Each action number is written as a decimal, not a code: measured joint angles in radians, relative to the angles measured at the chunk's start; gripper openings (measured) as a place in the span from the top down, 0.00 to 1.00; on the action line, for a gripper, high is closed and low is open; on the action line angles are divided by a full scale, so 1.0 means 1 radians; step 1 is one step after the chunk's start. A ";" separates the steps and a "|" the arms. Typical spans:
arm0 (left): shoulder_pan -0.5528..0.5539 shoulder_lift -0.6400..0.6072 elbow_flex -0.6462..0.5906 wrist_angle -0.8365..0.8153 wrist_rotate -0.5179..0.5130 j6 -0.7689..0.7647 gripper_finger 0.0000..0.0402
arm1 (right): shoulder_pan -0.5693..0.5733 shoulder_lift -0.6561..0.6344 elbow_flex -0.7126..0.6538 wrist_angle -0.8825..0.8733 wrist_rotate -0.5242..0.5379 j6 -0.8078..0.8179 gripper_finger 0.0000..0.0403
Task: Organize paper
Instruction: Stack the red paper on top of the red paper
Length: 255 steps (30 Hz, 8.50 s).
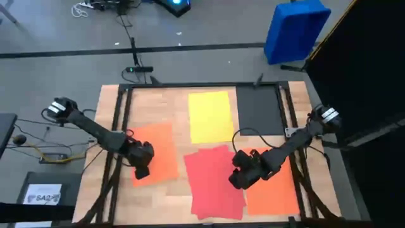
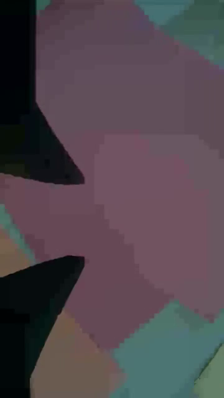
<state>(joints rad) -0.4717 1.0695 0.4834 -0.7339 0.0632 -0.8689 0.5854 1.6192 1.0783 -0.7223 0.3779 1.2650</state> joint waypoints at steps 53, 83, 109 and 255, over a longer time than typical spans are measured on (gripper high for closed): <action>0.213 0.686 0.402 0.461 0.007 0.710 1.00 | -0.263 0.183 -0.026 -0.016 -0.285 -0.642 1.00; 0.278 0.688 0.402 0.462 -0.031 0.845 1.00 | -0.277 0.186 -0.028 -0.039 -0.237 -0.868 1.00; 0.305 0.635 0.395 0.436 -0.066 0.892 1.00 | -0.280 0.192 0.016 -0.044 -0.243 -0.818 1.00; 0.464 1.050 0.902 0.526 -0.158 0.999 1.00 | 0.211 0.325 0.019 0.557 -0.251 -0.525 1.00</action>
<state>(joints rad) -0.0073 2.1195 1.3853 -0.2083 -0.0951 0.1304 0.7967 1.9442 1.0977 -0.1658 0.1271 0.7403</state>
